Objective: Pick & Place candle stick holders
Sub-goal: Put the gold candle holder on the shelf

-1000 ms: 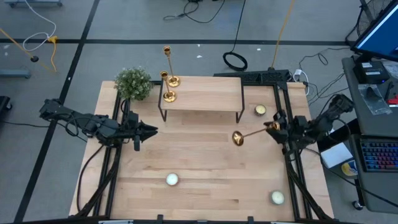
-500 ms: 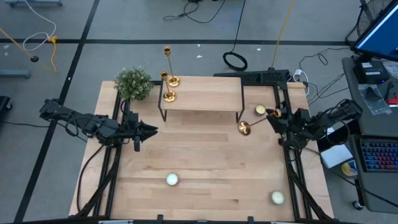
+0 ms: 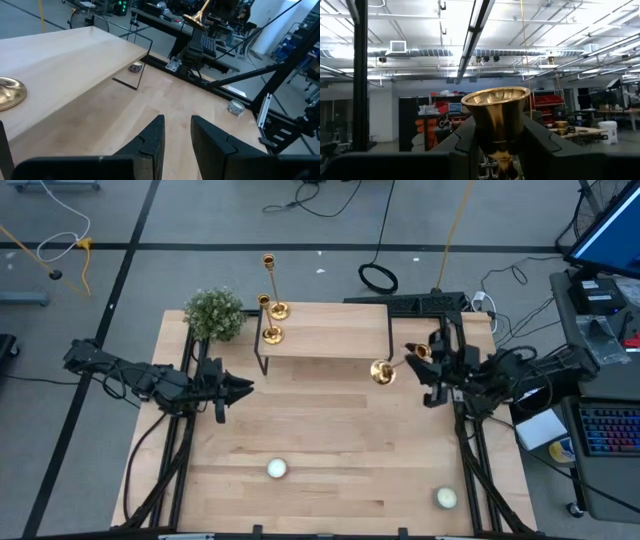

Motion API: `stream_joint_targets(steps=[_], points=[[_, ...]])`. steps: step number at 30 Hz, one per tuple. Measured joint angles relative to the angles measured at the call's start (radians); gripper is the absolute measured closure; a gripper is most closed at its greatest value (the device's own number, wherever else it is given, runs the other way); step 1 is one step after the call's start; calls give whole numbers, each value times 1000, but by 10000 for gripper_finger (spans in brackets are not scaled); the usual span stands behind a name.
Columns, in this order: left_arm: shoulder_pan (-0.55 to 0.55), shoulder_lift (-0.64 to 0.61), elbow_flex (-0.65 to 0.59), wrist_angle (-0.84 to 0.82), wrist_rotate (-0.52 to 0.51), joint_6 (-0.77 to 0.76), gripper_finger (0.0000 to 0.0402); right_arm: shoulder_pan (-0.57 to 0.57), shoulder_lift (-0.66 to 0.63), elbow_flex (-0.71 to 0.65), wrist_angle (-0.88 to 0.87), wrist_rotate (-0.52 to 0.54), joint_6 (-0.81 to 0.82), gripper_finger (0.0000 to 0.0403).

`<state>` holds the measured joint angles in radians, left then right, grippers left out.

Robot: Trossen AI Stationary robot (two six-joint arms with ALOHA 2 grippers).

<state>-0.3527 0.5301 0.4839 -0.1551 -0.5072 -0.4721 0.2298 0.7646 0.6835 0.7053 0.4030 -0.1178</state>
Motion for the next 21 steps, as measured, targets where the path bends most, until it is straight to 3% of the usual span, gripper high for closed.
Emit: stream_joint_targets(steps=[13, 21], points=[[0, 0, 0, 0, 9, 31, 309, -290, 311, 222, -11, -329, 185, 312], [0, 0, 0, -1, 10, 53, 309, -413, 510, 390, -16, -488, 248, 312]])
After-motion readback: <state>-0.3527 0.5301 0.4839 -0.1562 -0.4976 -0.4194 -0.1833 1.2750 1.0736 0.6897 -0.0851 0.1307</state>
